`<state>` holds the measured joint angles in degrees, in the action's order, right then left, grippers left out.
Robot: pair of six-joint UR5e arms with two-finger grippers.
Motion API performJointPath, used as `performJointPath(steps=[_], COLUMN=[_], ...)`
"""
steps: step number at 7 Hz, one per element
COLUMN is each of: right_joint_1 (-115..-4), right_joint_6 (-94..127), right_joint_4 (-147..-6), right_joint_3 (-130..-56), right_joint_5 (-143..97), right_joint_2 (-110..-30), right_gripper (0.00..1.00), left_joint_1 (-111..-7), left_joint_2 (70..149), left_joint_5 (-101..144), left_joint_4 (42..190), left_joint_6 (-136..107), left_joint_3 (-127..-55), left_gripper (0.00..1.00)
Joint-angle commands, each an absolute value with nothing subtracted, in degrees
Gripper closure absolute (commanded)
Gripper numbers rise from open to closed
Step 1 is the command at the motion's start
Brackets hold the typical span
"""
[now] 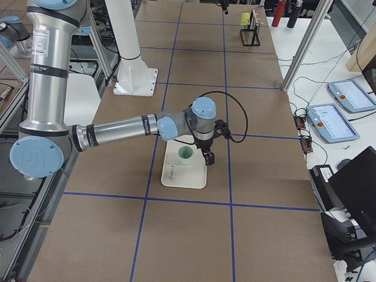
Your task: Left arm grabs green cup and hands to right arm on tray
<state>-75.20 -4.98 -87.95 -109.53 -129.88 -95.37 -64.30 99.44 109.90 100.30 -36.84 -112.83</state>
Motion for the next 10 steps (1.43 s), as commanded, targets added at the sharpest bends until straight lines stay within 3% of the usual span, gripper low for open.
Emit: performJointPath(steps=[1,4,6,8,10], right_joint_1=[-82.5,-87.96,-89.03,-89.03,-91.03], right_joint_6=[-18.49,-22.94,-22.85,-22.06,-22.33], right_joint_4=[-105.75,-108.19,-107.67,-106.53,-100.49], right_joint_3=[-108.73,-106.97,-107.05,-104.78,-104.59], right_joint_5=[-129.29,-130.25,-130.25,-130.17,-130.6], right_joint_2=[-87.22,-87.27,-91.82,-91.85,-93.24], right_gripper=[0.01,0.01,0.01,0.01,0.01], left_joint_1=[-69.85,-78.46,-86.27,-94.01,-95.36], left_joint_2=[99.23,99.14,97.48,92.49,89.92], left_joint_5=[112.92,120.83,130.9,137.16,139.24], left_joint_4=[95.29,92.81,93.25,93.95,95.09], left_joint_6=[-26.94,-10.86,-0.13,4.38,2.47], left_joint_3=[-111.72,-103.22,-95.74,-94.74,-94.83], left_gripper=[0.0,0.0,0.0,0.0,0.0])
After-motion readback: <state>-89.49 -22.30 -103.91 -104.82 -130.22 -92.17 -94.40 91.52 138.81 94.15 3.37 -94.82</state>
